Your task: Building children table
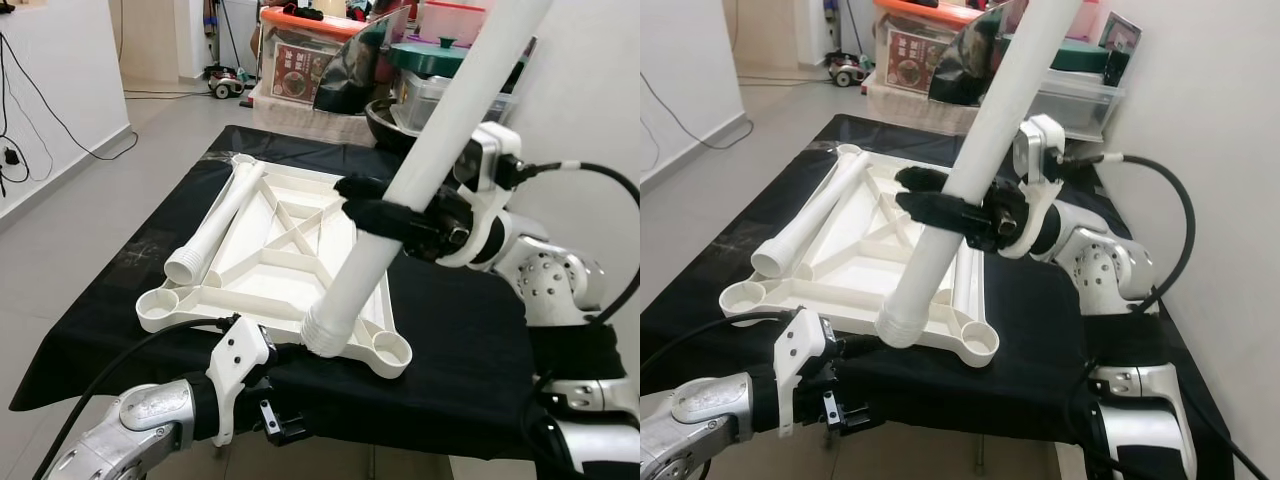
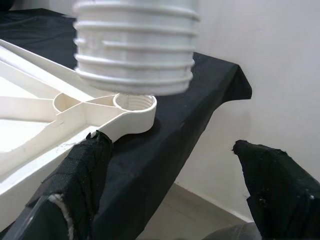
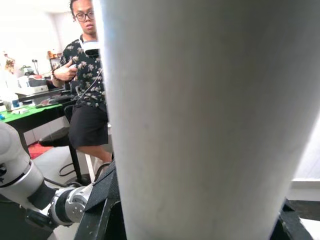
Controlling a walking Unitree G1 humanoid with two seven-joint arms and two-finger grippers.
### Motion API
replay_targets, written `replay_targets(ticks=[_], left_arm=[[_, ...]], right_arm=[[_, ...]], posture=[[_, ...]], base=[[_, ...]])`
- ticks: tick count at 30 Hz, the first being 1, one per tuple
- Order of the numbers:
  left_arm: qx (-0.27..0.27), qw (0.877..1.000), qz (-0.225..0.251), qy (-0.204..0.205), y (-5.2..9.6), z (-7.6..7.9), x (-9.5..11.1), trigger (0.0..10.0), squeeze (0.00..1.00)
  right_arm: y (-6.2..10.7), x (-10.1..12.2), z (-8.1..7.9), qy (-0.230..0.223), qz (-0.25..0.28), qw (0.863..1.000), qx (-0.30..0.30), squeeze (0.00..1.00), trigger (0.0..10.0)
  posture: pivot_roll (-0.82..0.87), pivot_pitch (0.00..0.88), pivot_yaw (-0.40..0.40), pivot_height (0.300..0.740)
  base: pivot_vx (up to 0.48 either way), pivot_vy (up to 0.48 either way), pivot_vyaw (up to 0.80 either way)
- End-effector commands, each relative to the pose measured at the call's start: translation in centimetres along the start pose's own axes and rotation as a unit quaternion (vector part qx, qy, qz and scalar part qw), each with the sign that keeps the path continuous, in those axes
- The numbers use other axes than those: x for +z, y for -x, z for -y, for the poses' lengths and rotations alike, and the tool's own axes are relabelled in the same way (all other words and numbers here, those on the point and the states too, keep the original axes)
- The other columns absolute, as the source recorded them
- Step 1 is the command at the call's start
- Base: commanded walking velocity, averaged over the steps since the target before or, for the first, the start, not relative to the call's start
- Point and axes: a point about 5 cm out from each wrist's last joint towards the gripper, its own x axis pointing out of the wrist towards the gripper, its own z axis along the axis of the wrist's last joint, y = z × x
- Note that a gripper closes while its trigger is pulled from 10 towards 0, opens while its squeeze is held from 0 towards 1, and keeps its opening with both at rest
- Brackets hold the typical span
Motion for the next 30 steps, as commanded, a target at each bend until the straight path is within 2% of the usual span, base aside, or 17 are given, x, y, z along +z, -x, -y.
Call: replay_targets(ticks=[1,7,9,11,13,14,17,18,19,20,22,23,24,26,27,28,30], left_arm=[[-0.003,1.000,-0.010,0.003,0.1,-0.2,-0.2,10.0,0.00],[-0.004,1.000,-0.013,-0.001,0.1,-0.4,-0.1,10.0,0.00],[-0.004,1.000,-0.016,-0.006,0.1,-0.3,-0.1,10.0,0.00],[-0.004,1.000,-0.016,-0.006,0.1,-0.3,-0.1,10.0,0.00],[-0.001,1.000,-0.017,-0.006,-0.1,-0.2,-0.2,10.0,0.00],[-0.001,1.000,-0.017,-0.006,-0.1,-0.2,-0.2,10.0,0.00],[0.002,1.000,-0.014,-0.003,-0.4,0.1,-0.3,10.0,0.00],[0.003,1.000,-0.012,-0.001,-0.4,0.1,-0.3,10.0,0.00],[0.006,1.000,-0.013,0.001,-0.5,0.1,-0.3,10.0,0.00],[0.006,1.000,-0.013,0.001,-0.5,0.1,-0.3,10.0,0.00],[0.021,1.000,-0.017,0.000,-0.5,-0.2,-0.5,10.0,0.00],[0.021,1.000,-0.017,0.000,-0.5,-0.2,-0.5,10.0,0.00],[0.027,0.999,-0.019,-0.001,-0.6,-0.3,-0.6,10.0,0.00],[0.027,0.999,-0.019,-0.001,-0.6,-0.3,-0.6,10.0,0.00],[0.032,0.999,-0.019,-0.001,-0.7,-0.5,-0.6,10.0,0.00],[0.032,0.999,-0.019,-0.001,-0.7,-0.5,-0.6,10.0,0.00],[0.035,0.999,-0.019,-0.001,-0.9,-0.5,-0.6,10.0,0.00]], right_arm=[[-0.3,-0.3,-0.4,0.000,-0.007,1.000,0.012,0.00,0.0],[-0.9,-1.1,-0.1,-0.001,-0.009,1.000,-0.007,0.00,0.0],[-1.2,-1.0,4.0,0.020,-0.010,0.978,-0.209,0.00,0.0],[-1.2,-1.0,4.0,0.020,-0.010,0.978,-0.209,0.00,0.0],[-0.3,-0.1,6.8,0.015,0.012,0.932,-0.361,0.00,0.0],[-0.3,-0.1,6.8,0.015,0.012,0.932,-0.361,0.00,0.0],[0.9,1.1,8.1,0.020,0.043,0.892,-0.449,0.00,0.0],[1.5,1.7,8.4,0.025,0.053,0.875,-0.480,0.00,0.0],[2.8,2.2,9.1,0.025,0.061,0.836,-0.545,0.00,0.0],[2.8,2.2,9.1,0.025,0.061,0.836,-0.545,0.00,0.0],[6.7,3.3,9.7,0.034,0.096,0.720,-0.687,0.00,0.0],[6.7,3.3,9.7,0.034,0.096,0.720,-0.687,0.00,0.0],[8.4,3.6,9.5,0.039,0.112,0.666,-0.736,0.00,0.0],[8.4,3.6,9.5,0.039,0.112,0.666,-0.736,0.00,0.0],[9.6,3.6,9.3,0.039,0.128,0.629,-0.766,0.00,0.0],[9.6,3.6,9.3,0.039,0.128,0.629,-0.766,0.00,0.0],[10.9,2.5,9.1,0.029,0.138,0.568,-0.811,0.00,0.0]], posture=[[0.11,0.000,-0.151,0.740],[0.12,0.000,-0.150,0.740],[0.12,0.000,-0.148,0.740],[0.12,0.000,-0.148,0.740],[0.11,0.000,-0.148,0.740],[0.11,0.000,-0.148,0.740],[0.12,0.000,-0.150,0.740],[0.12,0.000,-0.150,0.740],[0.12,0.000,-0.150,0.740],[0.12,0.000,-0.150,0.740],[0.13,0.000,-0.158,0.740],[0.13,0.000,-0.158,0.740],[0.13,0.000,-0.161,0.740],[0.13,0.000,-0.161,0.740],[0.13,0.000,-0.161,0.740],[0.13,0.000,-0.161,0.740],[0.14,0.000,-0.157,0.740]], base=[[0.000,0.000,0.00],[0.000,0.000,0.00],[0.000,0.000,0.00],[0.000,0.000,0.00],[0.000,0.000,0.00],[0.000,0.000,0.00],[0.000,0.000,0.00],[0.000,0.000,0.00],[0.000,0.000,0.00],[0.000,0.000,0.00],[0.000,0.000,0.00],[0.000,0.000,0.00],[0.000,0.000,0.00],[0.000,0.000,0.00],[0.000,0.000,0.00],[0.000,0.000,0.00],[0.000,0.000,0.00]])
